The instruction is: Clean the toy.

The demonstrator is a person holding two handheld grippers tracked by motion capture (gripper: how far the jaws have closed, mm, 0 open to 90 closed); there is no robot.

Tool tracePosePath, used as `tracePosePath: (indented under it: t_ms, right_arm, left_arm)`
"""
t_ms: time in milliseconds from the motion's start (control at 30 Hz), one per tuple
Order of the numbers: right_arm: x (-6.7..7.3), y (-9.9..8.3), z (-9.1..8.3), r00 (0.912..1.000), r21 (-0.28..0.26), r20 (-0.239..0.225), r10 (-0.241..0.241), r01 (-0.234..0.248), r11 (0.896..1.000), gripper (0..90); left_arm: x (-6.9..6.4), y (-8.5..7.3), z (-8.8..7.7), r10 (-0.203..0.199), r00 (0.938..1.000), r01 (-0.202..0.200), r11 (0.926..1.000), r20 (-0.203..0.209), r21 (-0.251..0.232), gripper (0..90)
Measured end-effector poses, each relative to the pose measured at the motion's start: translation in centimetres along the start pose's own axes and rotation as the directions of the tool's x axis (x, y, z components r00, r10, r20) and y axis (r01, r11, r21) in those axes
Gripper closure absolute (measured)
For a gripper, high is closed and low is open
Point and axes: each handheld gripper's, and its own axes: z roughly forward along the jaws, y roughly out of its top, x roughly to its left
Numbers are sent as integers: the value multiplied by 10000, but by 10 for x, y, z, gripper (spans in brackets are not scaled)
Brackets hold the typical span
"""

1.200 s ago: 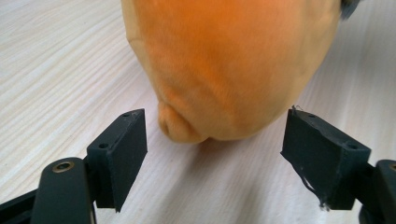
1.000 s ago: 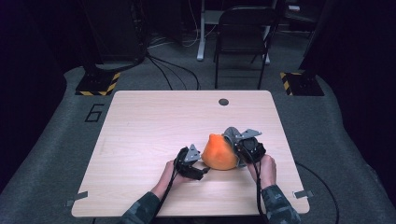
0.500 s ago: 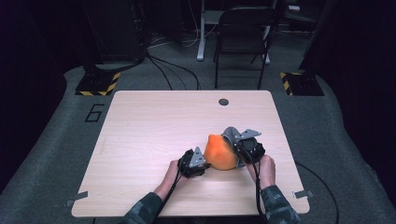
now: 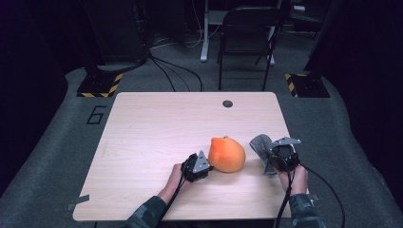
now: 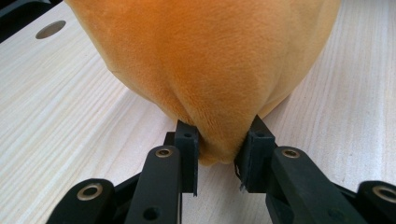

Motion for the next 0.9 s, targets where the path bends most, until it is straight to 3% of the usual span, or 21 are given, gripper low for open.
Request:
tracePosePath:
  t_ms: [133,400,633,900]
  right_arm:
    - [-5,-3,9,9997,238,-21,225,-224,9995,761]
    - [-6,-3,10,9996,179,46,267,-267,9995,761]
    - [-13,-3,8,9990,25,138,415,-415,9991,761]
    - [-13,0,2,9989,-213,179,429,-425,9989,761]
  left_arm:
    - [-2,-1,-1,243,9996,-247,9994,-155,-226,750]
    - [-6,4,-10,186,9995,-214,9931,-256,-1156,774]
    - [-4,18,-24,-294,9993,331,9843,239,-1731,773]
    - [-3,39,-45,-991,9920,1122,9761,781,-1859,768]
